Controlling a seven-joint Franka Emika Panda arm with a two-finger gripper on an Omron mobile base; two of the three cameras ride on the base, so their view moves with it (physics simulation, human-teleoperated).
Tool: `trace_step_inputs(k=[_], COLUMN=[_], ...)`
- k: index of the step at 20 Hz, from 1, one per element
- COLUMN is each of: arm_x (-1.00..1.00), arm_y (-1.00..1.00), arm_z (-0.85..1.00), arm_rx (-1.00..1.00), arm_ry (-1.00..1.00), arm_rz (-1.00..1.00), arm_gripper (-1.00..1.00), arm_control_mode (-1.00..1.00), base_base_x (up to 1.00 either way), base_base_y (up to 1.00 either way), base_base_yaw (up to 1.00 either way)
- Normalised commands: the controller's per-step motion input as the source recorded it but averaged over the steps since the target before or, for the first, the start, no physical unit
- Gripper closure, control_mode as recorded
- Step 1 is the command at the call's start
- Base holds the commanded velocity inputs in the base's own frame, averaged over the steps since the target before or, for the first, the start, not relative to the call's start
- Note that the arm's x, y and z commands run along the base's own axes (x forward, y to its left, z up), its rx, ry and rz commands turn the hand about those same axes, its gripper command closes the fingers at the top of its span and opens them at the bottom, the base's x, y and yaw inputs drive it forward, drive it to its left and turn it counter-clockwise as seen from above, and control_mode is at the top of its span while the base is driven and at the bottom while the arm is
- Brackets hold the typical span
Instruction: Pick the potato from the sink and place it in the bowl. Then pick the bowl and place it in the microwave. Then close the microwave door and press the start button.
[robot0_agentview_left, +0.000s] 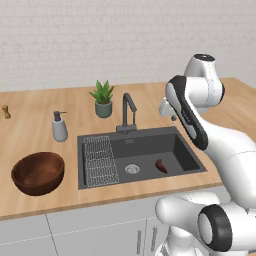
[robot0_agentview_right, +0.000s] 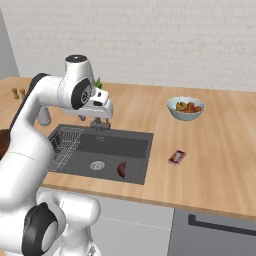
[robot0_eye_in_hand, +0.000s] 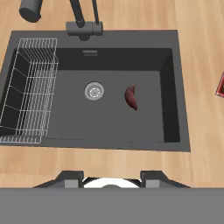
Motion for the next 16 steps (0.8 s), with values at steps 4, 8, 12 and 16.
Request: trace_step_inputs(k=[4, 8, 12, 16], arm_x=[-0.44, -0.9, -0.37, 0.11], arm_y=[0.0, -0.02, 0.0, -0.01], arm_z=[-0.03, -0.23, -0.45, -0.48], arm_rx=[0.0, 0.0, -0.07, -0.01], arm_ry=[-0.02, 0.0, 0.0, 0.02], arm_rz=[0.0, 0.0, 0.0, 0.0], arm_gripper=[-1.0, -1.0, -1.0, -1.0], arm_control_mode=[-1.0, -1.0, -1.0, -1.0], base_base_x=[0.0, 0.0, 0.0, 0.0], base_base_y=[0.0, 0.0, 0.0, 0.0], base_base_yaw=[0.0, 0.0, 0.0, 0.0])
